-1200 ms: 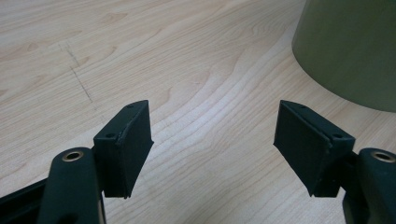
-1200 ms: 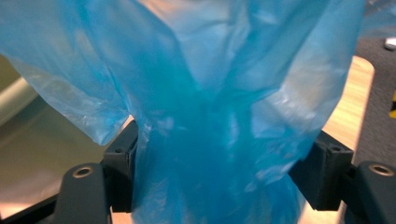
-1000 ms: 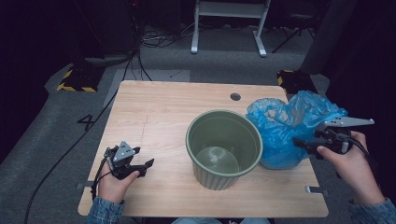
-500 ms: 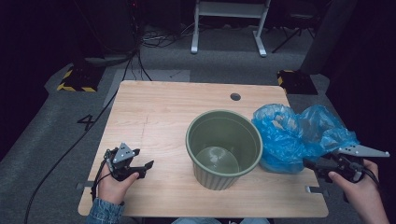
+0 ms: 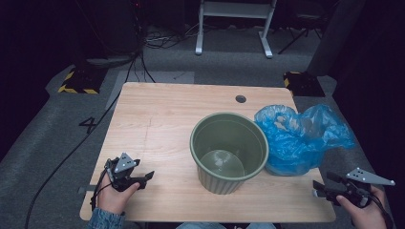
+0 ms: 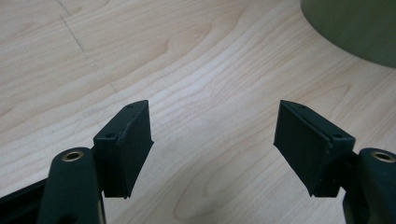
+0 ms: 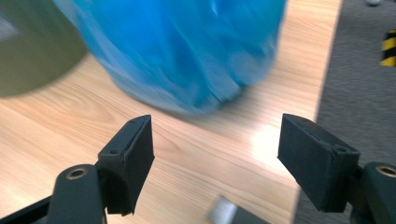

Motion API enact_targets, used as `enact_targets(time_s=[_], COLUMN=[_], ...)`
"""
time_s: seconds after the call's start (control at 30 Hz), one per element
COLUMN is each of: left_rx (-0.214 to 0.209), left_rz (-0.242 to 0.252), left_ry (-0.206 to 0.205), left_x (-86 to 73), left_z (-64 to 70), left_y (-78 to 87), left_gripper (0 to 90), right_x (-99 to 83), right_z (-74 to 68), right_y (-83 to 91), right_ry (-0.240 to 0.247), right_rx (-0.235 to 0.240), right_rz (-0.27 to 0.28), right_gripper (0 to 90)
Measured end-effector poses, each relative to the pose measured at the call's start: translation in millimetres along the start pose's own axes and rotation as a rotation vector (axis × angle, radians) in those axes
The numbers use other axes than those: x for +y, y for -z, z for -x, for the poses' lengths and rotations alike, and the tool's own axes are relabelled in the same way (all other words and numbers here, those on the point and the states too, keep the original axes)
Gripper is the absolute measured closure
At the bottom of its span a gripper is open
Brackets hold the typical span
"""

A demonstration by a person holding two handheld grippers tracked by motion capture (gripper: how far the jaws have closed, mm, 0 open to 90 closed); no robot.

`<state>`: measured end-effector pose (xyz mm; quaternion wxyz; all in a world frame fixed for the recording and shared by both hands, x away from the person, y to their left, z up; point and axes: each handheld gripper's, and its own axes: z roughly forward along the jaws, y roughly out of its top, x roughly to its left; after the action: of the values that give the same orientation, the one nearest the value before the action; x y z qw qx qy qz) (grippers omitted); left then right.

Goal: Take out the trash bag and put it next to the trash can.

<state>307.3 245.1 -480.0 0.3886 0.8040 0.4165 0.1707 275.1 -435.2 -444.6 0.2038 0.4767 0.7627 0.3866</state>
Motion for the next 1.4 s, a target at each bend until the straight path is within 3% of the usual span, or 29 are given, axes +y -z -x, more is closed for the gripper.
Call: enact_targets(time_s=[0.17,0.43,0.53,0.8,0.93,1.07,1.2,1.27,1.4], left_rx=[0.001,0.030,0.029,0.049,0.050,0.049,0.050,0.049,0.050], left_rz=[-0.023,-0.049,-0.056,-0.090,-0.079,-0.075,-0.079,-0.078,-0.078], left_ry=[0.006,0.002,-0.006,-0.005,-0.005,-0.003,-0.005,-0.002,-0.005], left_x=[-8.9,-22.8,-27.6,-39.5,-40.6,-41.0,-40.2,-39.9,-39.9], left_z=[0.2,3.5,3.9,-1.5,-1.6,-2.0,-2.3,-1.9,-2.1], left_y=[1.0,8.5,10.7,11.7,10.8,10.0,8.9,8.3,8.3], left_gripper=[26.2,24.7,24.5,20.3,18.2,16.4,14.9,14.5,14.4], right_x=[-23.1,-40.8,-42.3,-40.2,-38.2,-40.7,-57.8,-58.2,-51.2], right_z=[8.9,12.6,11.1,11.1,12.5,17.8,29.8,29.1,25.7], right_y=[-11.3,-22.6,-26.0,-47.8,-55.2,-58.0,-63.3,-62.3,-60.7], right_ry=[-0.018,-0.030,-0.022,0.022,0.030,0.057,0.058,0.064,0.061], right_rx=[-0.017,-0.046,-0.063,-0.039,-0.058,-0.029,-0.012,-0.006,-0.009], right_rz=[-0.005,0.000,0.008,-0.026,-0.002,0.033,0.199,0.196,0.135], right_gripper=[26.3,24.1,23.7,18.7,15.7,14.3,15.1,15.1,15.4])
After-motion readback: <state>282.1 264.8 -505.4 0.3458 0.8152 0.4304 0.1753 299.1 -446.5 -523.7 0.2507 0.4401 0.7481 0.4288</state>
